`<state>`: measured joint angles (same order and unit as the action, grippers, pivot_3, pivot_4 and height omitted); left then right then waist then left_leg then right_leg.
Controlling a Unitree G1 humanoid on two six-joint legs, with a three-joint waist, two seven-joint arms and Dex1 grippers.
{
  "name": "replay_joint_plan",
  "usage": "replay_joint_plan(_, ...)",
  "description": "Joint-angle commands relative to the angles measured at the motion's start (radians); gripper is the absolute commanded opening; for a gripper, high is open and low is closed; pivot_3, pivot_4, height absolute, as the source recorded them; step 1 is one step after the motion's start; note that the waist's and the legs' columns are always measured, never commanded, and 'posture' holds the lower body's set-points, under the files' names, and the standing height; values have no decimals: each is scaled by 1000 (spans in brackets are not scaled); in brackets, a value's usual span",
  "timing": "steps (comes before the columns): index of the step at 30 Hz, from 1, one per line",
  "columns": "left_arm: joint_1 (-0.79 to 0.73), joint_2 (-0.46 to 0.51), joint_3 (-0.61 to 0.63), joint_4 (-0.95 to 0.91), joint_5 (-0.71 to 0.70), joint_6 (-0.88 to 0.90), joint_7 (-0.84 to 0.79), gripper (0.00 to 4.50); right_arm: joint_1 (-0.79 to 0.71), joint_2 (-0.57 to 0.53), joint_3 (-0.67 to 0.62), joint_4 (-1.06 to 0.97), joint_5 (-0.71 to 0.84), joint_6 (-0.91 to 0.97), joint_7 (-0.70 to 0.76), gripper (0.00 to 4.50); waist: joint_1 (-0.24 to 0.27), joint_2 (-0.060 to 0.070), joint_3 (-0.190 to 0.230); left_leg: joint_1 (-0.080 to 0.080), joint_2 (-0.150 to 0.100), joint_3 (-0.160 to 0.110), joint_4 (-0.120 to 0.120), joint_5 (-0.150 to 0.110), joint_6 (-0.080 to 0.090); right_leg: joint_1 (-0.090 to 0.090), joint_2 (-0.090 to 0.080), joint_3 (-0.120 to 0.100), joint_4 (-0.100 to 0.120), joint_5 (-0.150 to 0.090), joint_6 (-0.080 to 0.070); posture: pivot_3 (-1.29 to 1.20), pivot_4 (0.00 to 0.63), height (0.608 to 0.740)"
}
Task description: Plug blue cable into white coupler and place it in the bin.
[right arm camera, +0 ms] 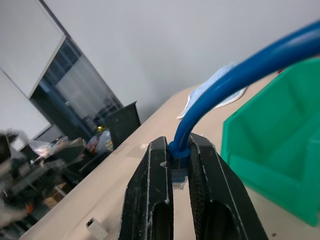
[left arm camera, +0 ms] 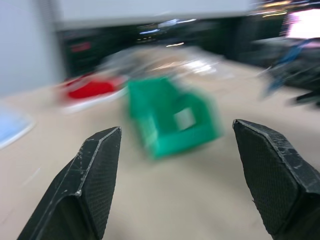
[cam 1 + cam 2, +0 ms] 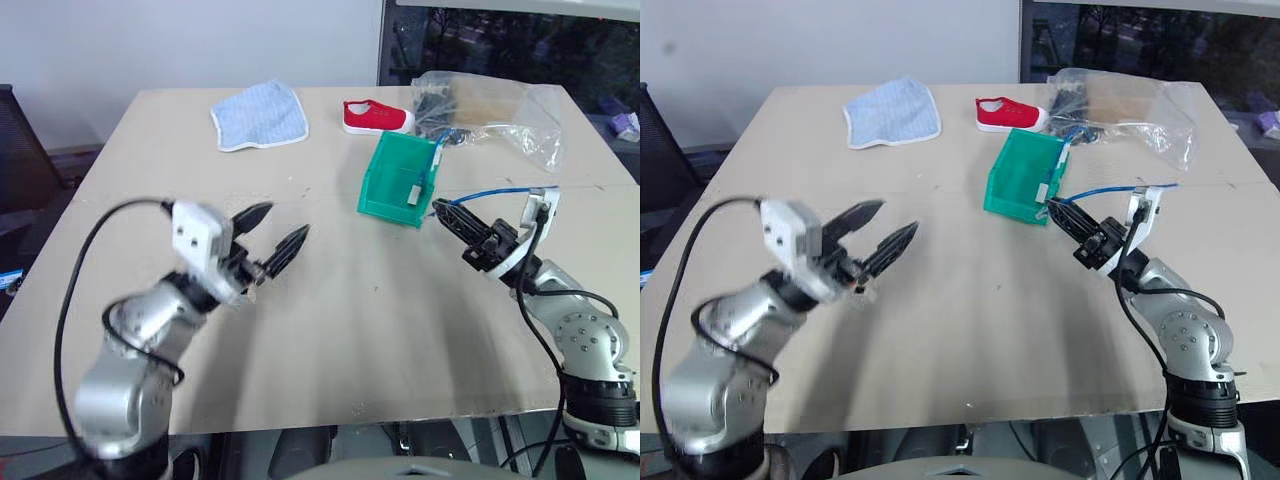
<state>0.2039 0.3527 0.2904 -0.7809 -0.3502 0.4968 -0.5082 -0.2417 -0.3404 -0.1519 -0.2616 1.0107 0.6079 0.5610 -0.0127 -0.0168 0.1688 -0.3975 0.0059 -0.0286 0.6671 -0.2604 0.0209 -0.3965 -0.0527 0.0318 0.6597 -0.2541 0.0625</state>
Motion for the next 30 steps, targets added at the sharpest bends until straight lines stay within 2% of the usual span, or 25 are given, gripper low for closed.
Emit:
replay_joint_plan(1, 151, -53, -21, -102, 138, -130, 107, 3652, 1, 6, 16, -40, -9, 4, 15, 0, 6, 0, 0, 0, 0, 0, 0, 0, 0, 0, 0, 1, 0, 0, 0, 0, 150, 740)
replay_joint_plan(6, 301, -146, -46, -40, 204, -201, 193, 3652, -7, -11, -1, -38, 1, 28, 12, 0, 13, 0, 0, 1, -1, 1, 1, 0, 0, 2, -2, -1, -2, -2, -5, 0, 150, 740)
replay_joint_plan(17, 237, -117, -151, 264, 254, -357, 157, 3652, 38, -23, 12, -56, -42, 20, 39, 0, 2, 0, 0, 0, -1, 1, 0, 0, 1, 1, 0, -4, -3, 0, -1, 0, 150, 740)
replay_joint_plan(24, 170, -135, -156, 400, 250, -411, 186, 3652, 75, -35, -5, -68, -65, 7, 53, 0, 3, 1, -1, 0, -1, 0, 0, 0, 1, 1, 0, -4, -2, 0, -1, 0, 150, 740)
replay_joint_plan(26, 144, -134, -154, 421, 250, -417, 189, 2701, 88, -35, -4, -73, -72, 2, 56, 0, 4, 3, -3, 1, -1, -1, 1, 0, 1, 2, 0, -5, -2, 0, -1, 0, 150, 740)
replay_joint_plan(27, 130, -133, -153, 432, 249, -422, 189, 2529, 95, -34, -2, -76, -75, -1, 56, 0, 4, 3, -3, 1, -1, -1, 1, 0, 1, 2, 0, -5, -2, 0, -1, 0, 150, 740)
replay_joint_plan(28, 116, -130, -154, 445, 249, -427, 188, 1897, 100, -33, 0, -79, -78, -4, 56, 0, 4, 4, -3, 1, -1, -1, 1, 0, 1, 3, 0, -5, -2, 0, -1, 0, 150, 740)
replay_joint_plan(30, 101, -126, -155, 461, 249, -433, 185, 1501, 105, -31, 1, -84, -82, -6, 56, 0, 5, 4, -4, 1, -1, -1, 1, 0, 1, 3, 1, -5, -2, 0, -1, 0, 150, 740)
